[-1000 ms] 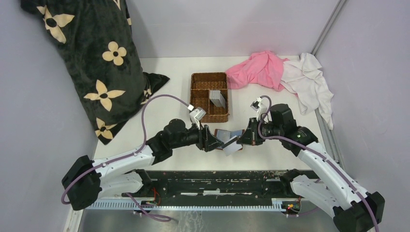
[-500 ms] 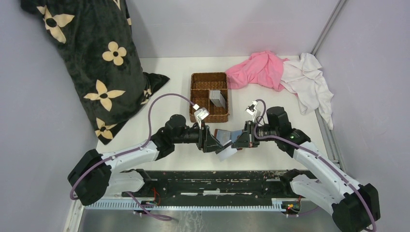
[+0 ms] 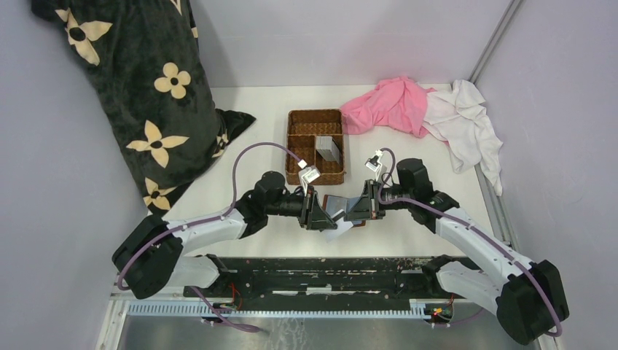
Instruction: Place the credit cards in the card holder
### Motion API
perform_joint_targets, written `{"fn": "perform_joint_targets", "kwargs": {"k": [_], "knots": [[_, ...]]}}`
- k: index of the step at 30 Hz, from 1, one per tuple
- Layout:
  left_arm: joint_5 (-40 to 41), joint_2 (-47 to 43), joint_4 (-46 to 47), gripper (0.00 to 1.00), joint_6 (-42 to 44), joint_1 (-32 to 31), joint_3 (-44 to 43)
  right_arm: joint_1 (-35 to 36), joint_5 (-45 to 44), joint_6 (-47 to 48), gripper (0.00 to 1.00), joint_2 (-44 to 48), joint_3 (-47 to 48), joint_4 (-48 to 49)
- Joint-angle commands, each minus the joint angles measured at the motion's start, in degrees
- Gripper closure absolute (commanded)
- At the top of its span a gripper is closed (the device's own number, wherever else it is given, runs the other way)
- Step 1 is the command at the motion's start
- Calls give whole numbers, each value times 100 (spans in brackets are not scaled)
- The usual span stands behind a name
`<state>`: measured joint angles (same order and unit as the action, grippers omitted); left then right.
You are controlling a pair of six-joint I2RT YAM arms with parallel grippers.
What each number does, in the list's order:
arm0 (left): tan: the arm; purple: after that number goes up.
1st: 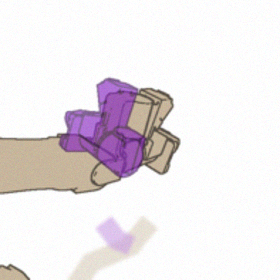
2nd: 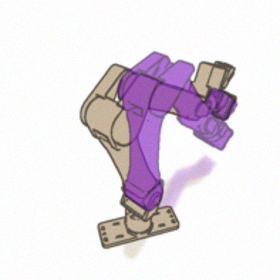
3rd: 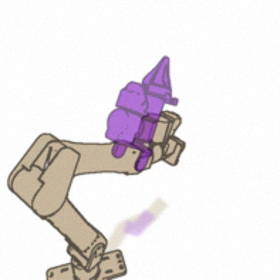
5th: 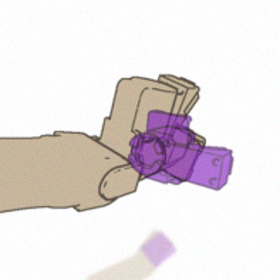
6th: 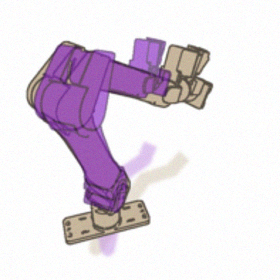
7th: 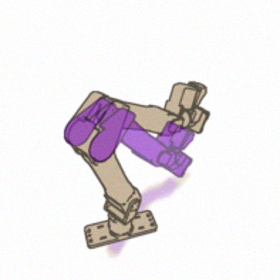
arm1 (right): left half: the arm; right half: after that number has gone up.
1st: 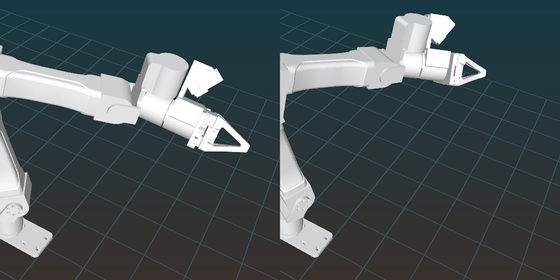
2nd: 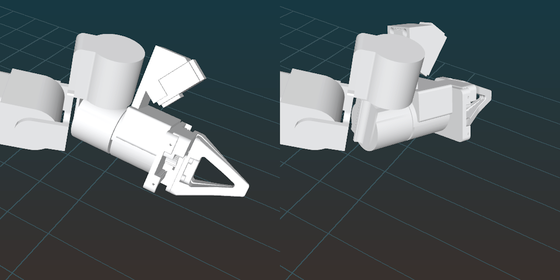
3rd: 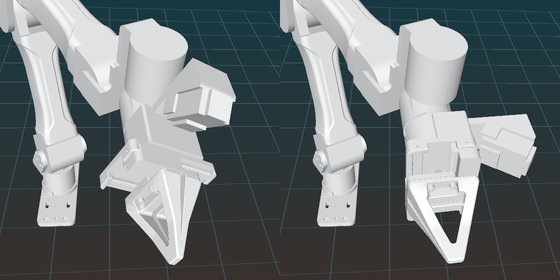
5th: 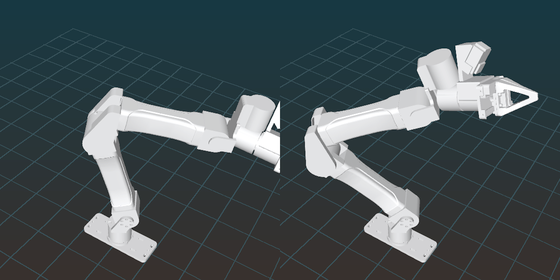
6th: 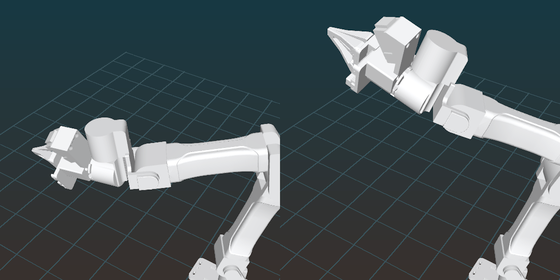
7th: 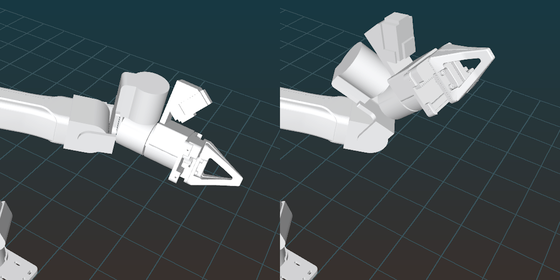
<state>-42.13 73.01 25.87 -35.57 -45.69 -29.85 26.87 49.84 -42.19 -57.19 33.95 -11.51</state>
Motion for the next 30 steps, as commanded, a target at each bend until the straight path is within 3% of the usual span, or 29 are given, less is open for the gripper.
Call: {"fn": "perform_joint_targets", "kwargs": {"k": [1, 4, 10, 15, 19, 21, 30], "knots": [[-327, 126, 527, 67, -142, 58, -100, -21, 193, -41, 99, -162, -18, 544], [-352, 217, 621, 82, -147, 93, -57, -18, 197, -81, 99, -282, -37, 690], [-415, 450, 907, 96, -199, 211, 67, -34, 199, -105, 99, -523, -18, 856], [-94, 593, 1297, 97, -380, 307, 250, -54, 176, -149, 99, -725, -2, 1012], [663, 700, 1706, 97, -631, 313, 508, -76, -54, 23, 70, -734, 109, 767], [1009, 813, 2022, 97, -842, 320, 651, -86, -297, 185, 62, -694, 185, 526], [1990, 1793, 3750, 97, -1950, 307, 908, -129, -1716, 681, 59, -635, 449, -418]]}}
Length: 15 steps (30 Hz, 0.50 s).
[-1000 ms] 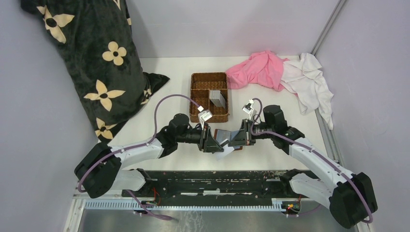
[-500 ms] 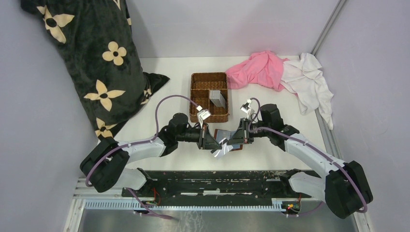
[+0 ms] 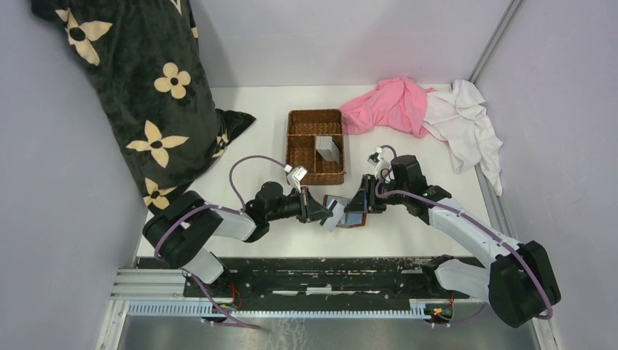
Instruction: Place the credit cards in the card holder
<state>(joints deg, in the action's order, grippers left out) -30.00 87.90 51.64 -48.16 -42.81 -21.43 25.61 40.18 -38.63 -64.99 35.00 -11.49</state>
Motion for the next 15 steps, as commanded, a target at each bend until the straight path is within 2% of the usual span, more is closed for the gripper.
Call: {"fn": "perform_joint_targets", "kwargs": {"k": [1, 8, 15], "knots": [[855, 390, 1285, 97, -775, 18, 49, -1, -952, 352, 61, 140, 349, -481], [1067, 900, 1694, 97, -1070, -7, -145, 0, -1440, 402, 81, -265, 311, -591], [1082, 1344, 2003, 97, -1213, -93, -302, 0, -1856, 370, 95, -636, 296, -608]]}}
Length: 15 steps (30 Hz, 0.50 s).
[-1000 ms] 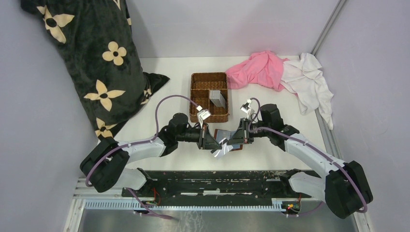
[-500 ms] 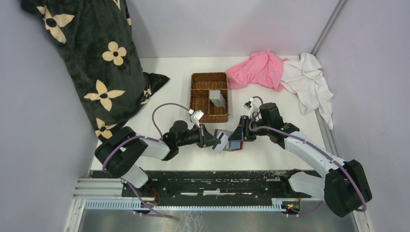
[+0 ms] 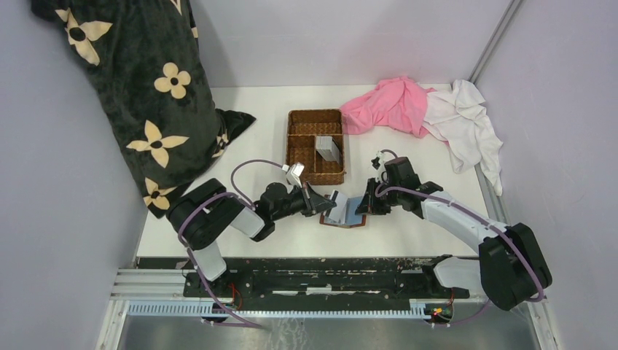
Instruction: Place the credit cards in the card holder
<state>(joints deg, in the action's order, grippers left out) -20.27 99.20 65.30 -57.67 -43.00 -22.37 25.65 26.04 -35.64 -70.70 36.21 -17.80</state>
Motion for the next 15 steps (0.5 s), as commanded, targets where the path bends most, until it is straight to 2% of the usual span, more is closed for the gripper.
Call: {"fn": "perform_joint_targets", "kwargs": {"k": [1, 7, 15], "knots": [[136, 274, 669, 97, -278, -93, -222, -9, -531, 66, 97, -82, 174, -8], [357, 607, 804, 97, -370, -246, -329, -6, -1000, -18, 99, -97, 121, -121], [1187, 820, 667, 97, -468, -630, -360, -5, -1213, -126, 99, -271, 54, -167]]}}
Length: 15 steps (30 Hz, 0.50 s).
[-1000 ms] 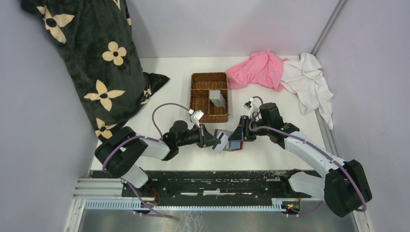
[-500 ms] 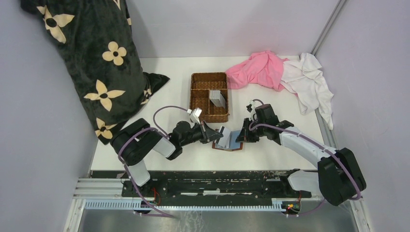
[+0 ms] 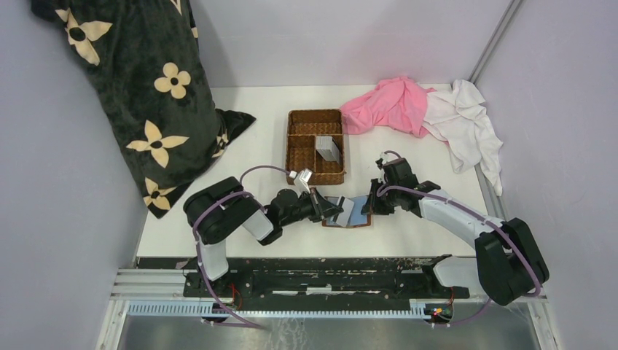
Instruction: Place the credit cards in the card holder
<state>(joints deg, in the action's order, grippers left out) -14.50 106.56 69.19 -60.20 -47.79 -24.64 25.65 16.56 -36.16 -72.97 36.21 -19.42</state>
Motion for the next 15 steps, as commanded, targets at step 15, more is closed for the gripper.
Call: {"fn": "perform_joint_targets", "kwargs": {"k": [15], "knots": [[2529, 69, -453, 97, -539, -835, -279, -10, -511, -58, 99, -237, -39, -93]]}}
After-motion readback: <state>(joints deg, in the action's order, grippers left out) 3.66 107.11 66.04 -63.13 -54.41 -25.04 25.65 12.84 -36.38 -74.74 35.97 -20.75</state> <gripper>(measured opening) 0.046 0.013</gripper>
